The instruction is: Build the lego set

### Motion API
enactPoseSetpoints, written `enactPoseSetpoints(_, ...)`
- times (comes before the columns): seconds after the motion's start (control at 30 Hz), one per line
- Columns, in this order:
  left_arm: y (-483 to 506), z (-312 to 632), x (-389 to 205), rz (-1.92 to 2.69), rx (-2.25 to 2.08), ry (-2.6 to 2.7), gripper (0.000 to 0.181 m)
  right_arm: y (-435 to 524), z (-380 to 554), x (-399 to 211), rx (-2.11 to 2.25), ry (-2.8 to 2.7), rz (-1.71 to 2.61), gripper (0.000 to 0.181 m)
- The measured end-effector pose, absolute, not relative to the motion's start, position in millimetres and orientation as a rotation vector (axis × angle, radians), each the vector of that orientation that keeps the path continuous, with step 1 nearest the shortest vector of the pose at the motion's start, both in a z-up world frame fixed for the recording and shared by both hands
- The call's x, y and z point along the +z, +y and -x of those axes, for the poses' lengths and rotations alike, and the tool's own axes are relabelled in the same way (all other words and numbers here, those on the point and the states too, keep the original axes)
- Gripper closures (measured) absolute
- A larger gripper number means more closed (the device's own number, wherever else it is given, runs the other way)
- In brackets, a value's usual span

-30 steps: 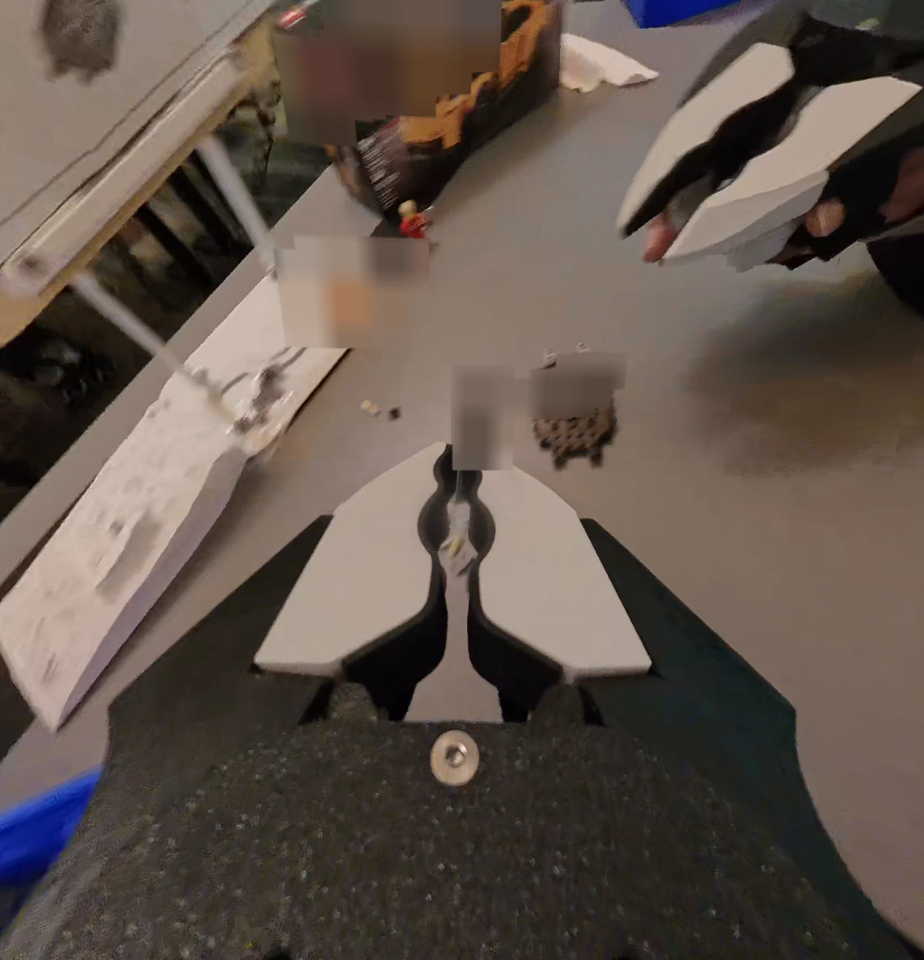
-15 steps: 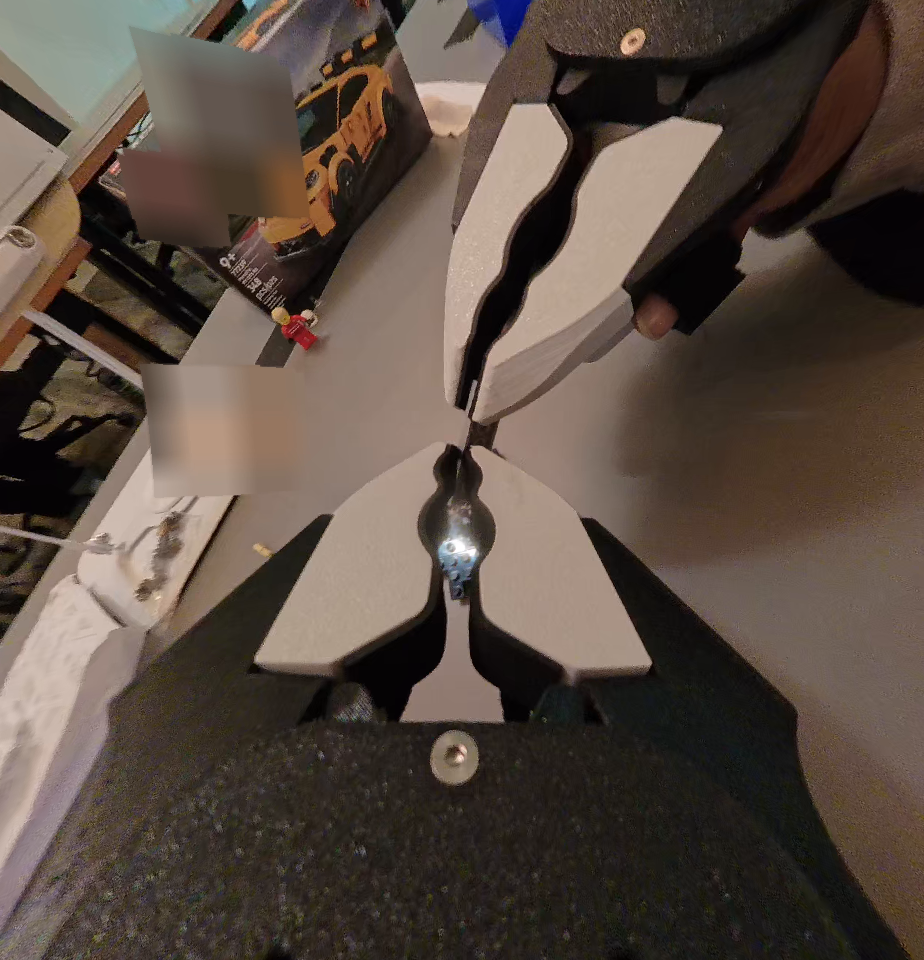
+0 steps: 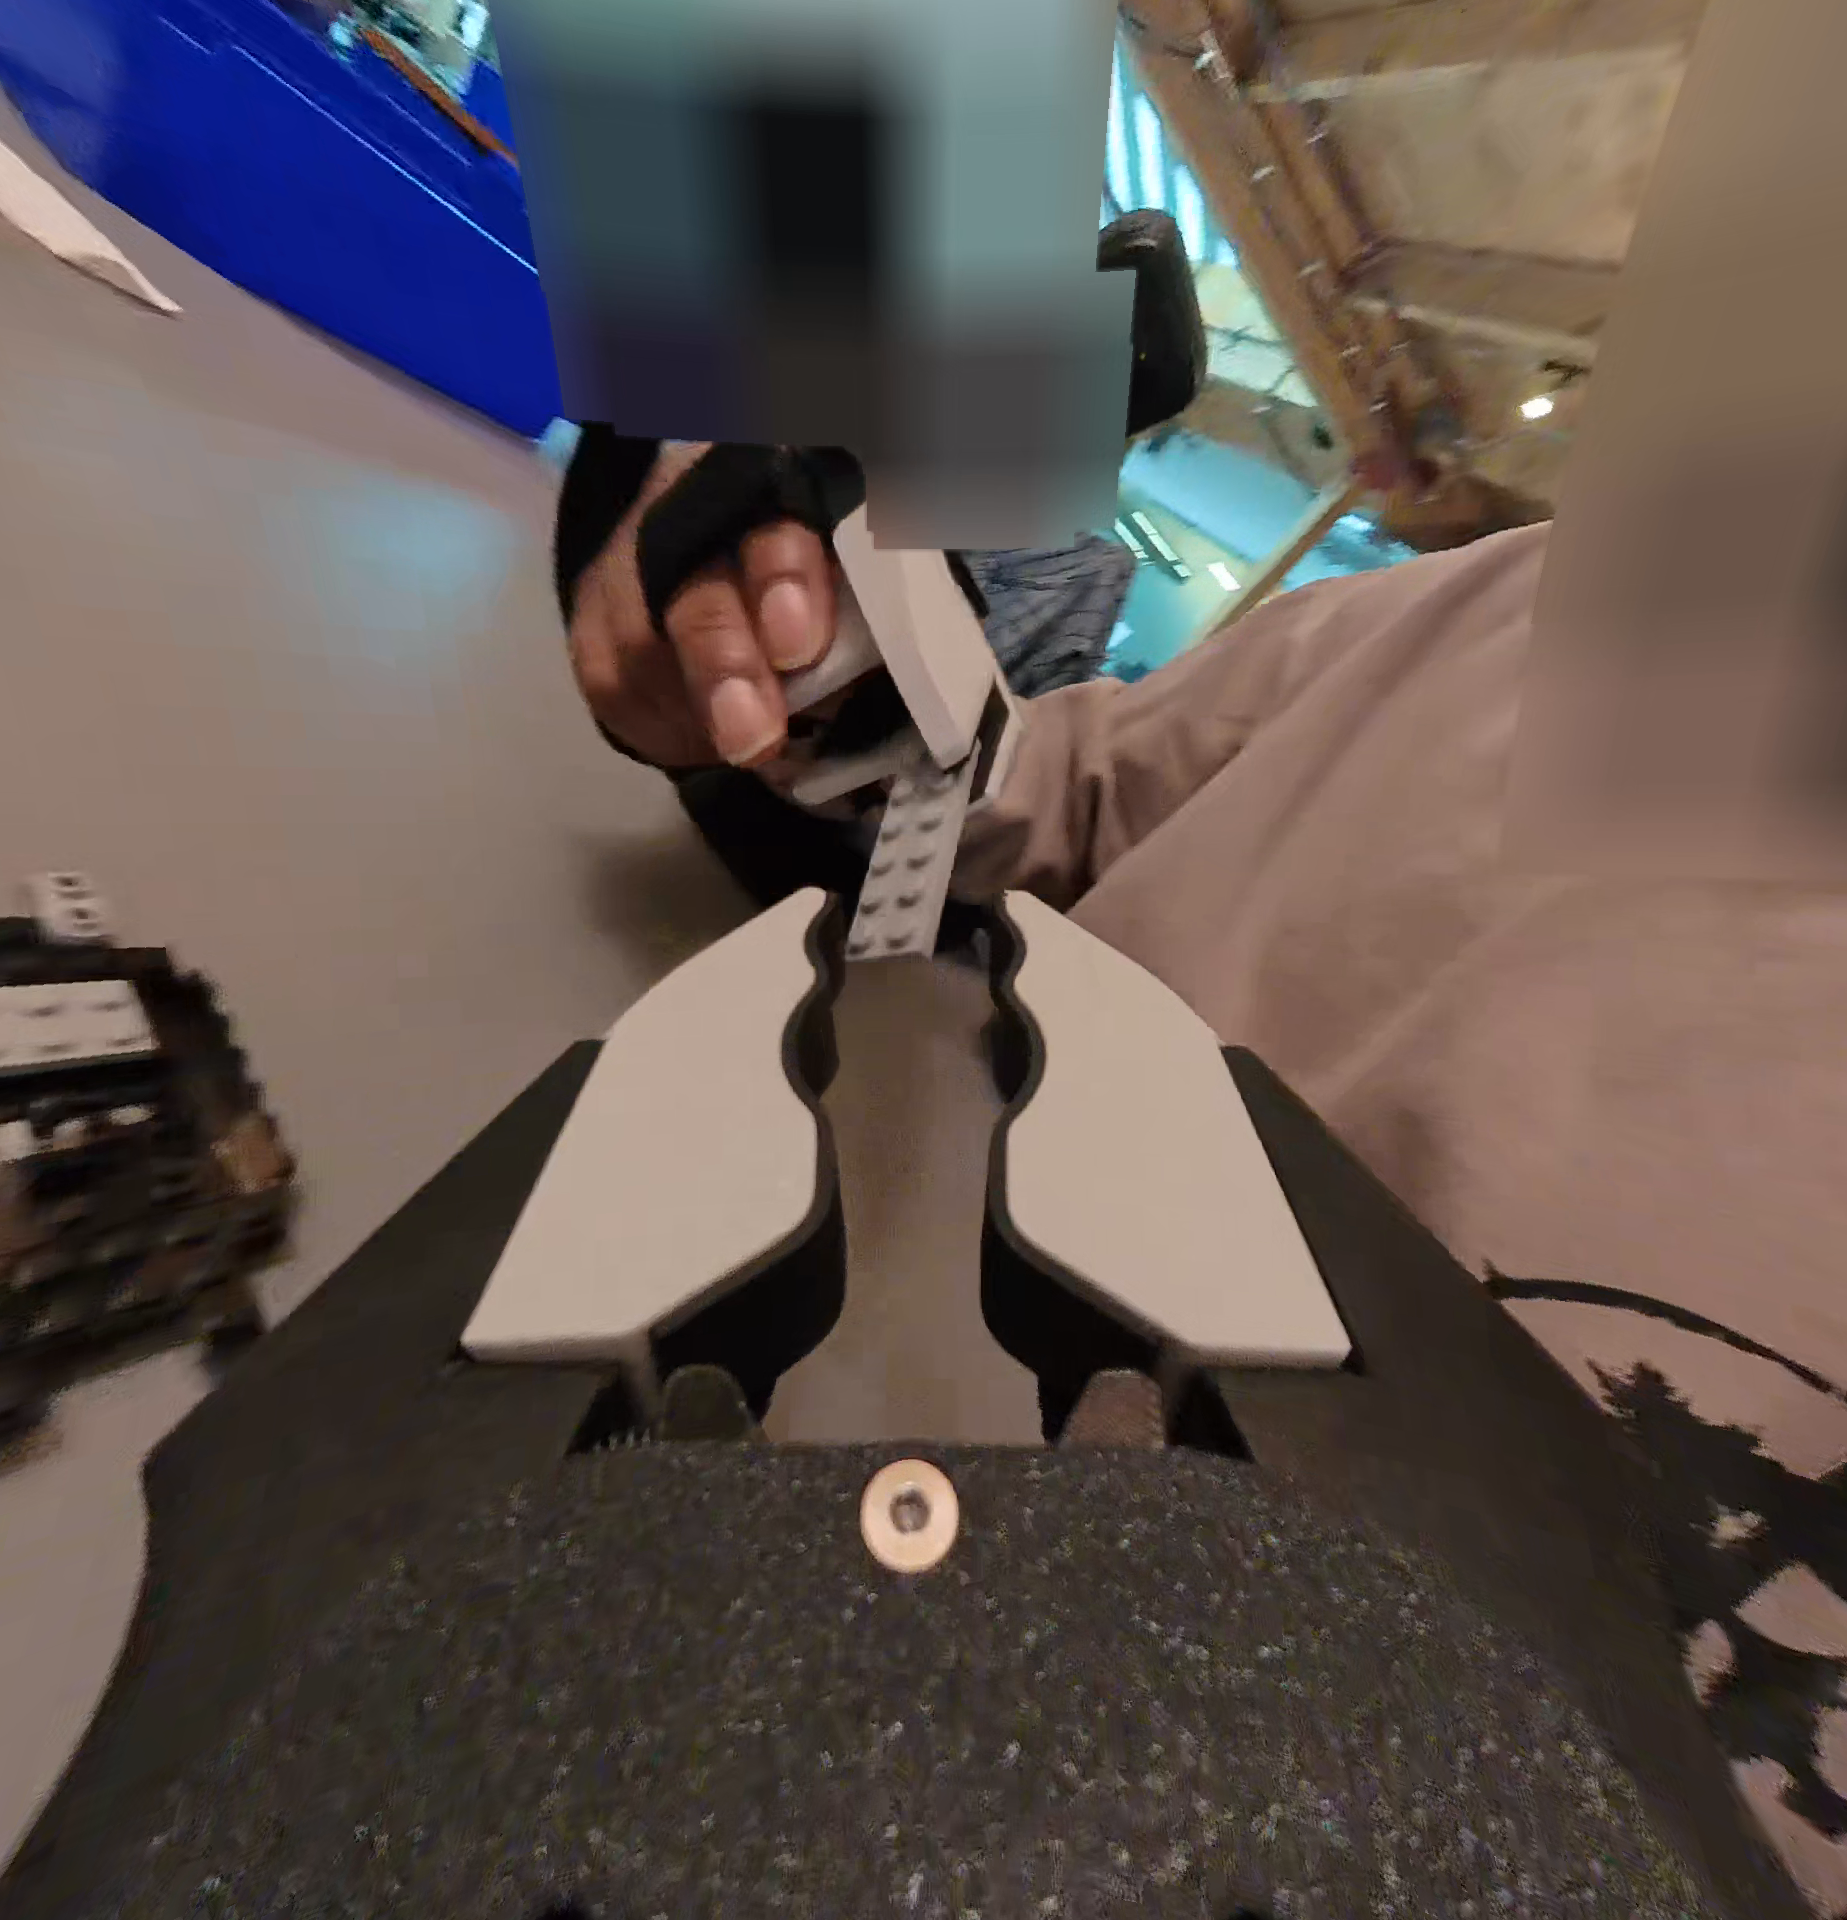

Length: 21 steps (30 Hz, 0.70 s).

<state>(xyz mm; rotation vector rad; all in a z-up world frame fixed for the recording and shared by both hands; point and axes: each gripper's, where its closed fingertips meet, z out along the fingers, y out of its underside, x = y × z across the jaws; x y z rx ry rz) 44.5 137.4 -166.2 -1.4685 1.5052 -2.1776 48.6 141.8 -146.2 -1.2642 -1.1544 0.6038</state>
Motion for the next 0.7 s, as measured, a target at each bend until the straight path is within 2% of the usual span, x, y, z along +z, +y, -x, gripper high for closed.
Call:
enactPoseSetpoints(0.07,134.3,-46.1,-166.3,1.467,-2.208,1.500,0.165,139.0,-46.6,-144.8,0.618,-1.160,1.254,0.177)
enactPoseSetpoints(0.23,133.4,-46.1,-161.1,1.452,-2.233,1.477,0.165,137.7,-48.0,-140.0,0.608,-1.154,1.234,0.177)
enactPoseSetpoints(0.33,133.6,-45.4,-161.3,1.464,-2.299,1.443,0.158,137.4,-49.0,-136.7,0.614,-1.140,1.221,0.177)
enactPoseSetpoints(0.43,133.3,-45.3,-159.0,1.456,-2.336,1.425,0.165,136.3,-49.9,-137.0,0.622,-1.147,1.224,0.177)
enactPoseSetpoints(0.6,137.9,-48.7,-160.1,1.466,-2.226,1.436,0.165,139.8,-54.5,-139.7,0.625,-1.134,1.248,0.177)
enactPoseSetpoints(0.7,145.0,-50.6,-166.7,1.463,-2.021,1.494,0.165,144.5,-56.7,-147.2,0.624,-1.130,1.300,0.176)
